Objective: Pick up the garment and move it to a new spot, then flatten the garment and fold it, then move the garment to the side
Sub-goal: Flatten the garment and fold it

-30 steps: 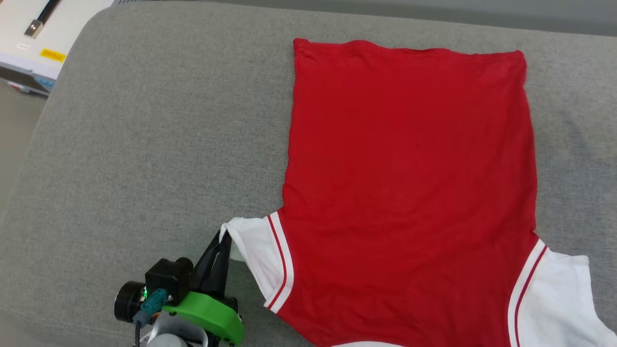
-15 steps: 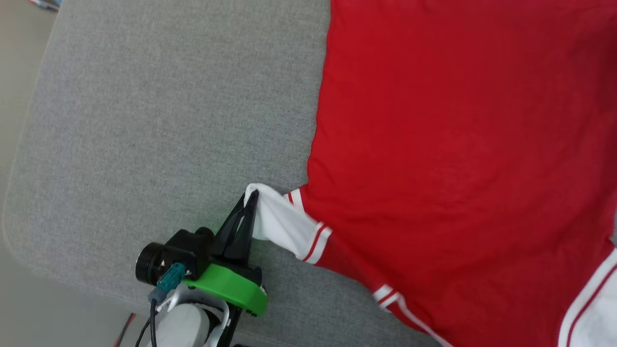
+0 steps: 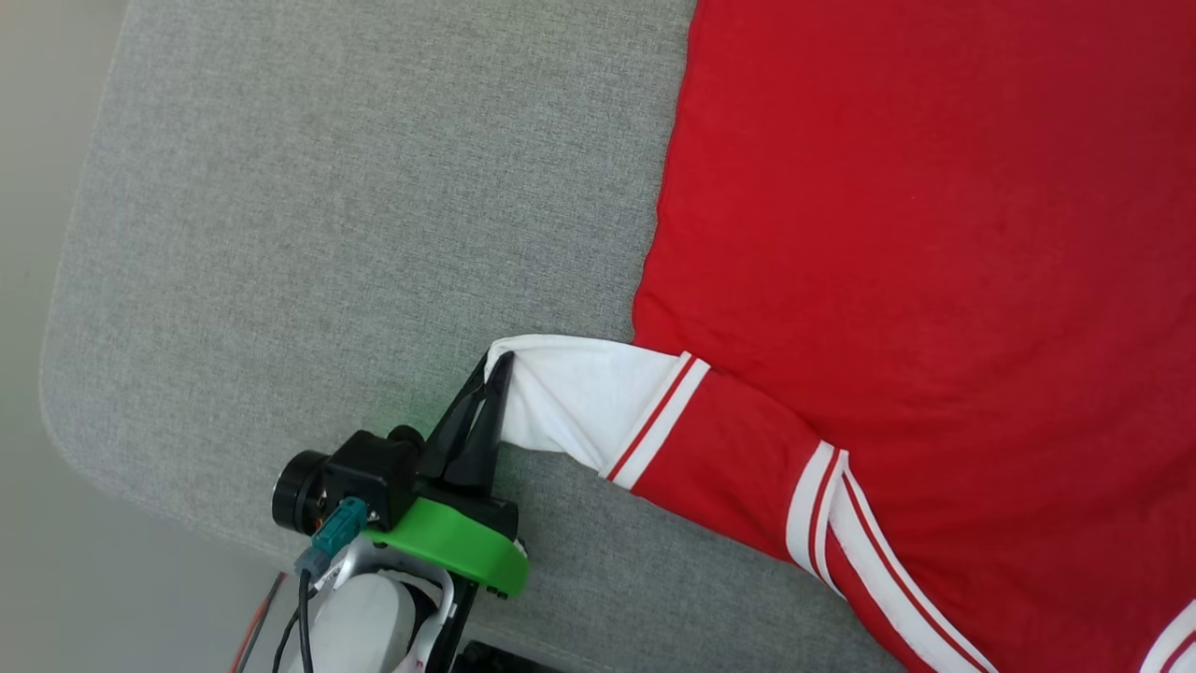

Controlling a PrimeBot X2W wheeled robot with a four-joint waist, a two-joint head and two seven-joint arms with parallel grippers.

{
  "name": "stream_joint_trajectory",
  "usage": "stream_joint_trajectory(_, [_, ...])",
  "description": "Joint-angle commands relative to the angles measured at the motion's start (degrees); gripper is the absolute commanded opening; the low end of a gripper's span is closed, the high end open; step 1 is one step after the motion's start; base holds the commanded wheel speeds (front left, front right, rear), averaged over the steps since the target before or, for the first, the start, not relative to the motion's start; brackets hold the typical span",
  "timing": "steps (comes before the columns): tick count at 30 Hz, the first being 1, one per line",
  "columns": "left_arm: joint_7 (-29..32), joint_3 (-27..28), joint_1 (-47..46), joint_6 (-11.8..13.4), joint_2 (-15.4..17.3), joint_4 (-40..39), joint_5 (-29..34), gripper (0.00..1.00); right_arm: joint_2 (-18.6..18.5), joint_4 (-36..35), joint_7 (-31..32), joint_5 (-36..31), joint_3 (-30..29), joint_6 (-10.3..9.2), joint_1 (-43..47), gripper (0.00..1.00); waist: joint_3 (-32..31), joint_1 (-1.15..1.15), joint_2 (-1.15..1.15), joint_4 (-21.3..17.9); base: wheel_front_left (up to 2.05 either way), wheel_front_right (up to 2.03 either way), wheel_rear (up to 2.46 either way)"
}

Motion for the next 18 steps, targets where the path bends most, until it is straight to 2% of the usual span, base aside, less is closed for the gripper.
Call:
stream_joint_trajectory(1, [-0.16, 0.65, -0.39, -0.29, -0.19, 0.37, 0.72, 0.00, -0.14, 2.69, 0.31, 0.18, 1.07, 0.02, 4.54, 0.00, -0.74, 0.00, 0.00, -0.49, 0.00, 0.00, 0.00])
stream_joint_trajectory(9, [-0.16, 2.18, 1.87, -0.68, -0.24, 0.60, 1.78, 0.00, -0.52, 0.38, -8.79, 3.41, 1.35, 0.02, 3.92, 0.00, -6.19, 0.00, 0.00, -2.61, 0.00, 0.00, 0.00])
stream_joint_trajectory(18, [-0.16, 4.33, 6.76, -0.01, 0.57, 0.58, 2.49, 0.00, -7.76, -7.99, -18.93, 12.39, 5.20, 0.02, 13.73, 0.00, -16.05, 0.00, 0.00, -6.31, 0.00, 0.00, 0.00])
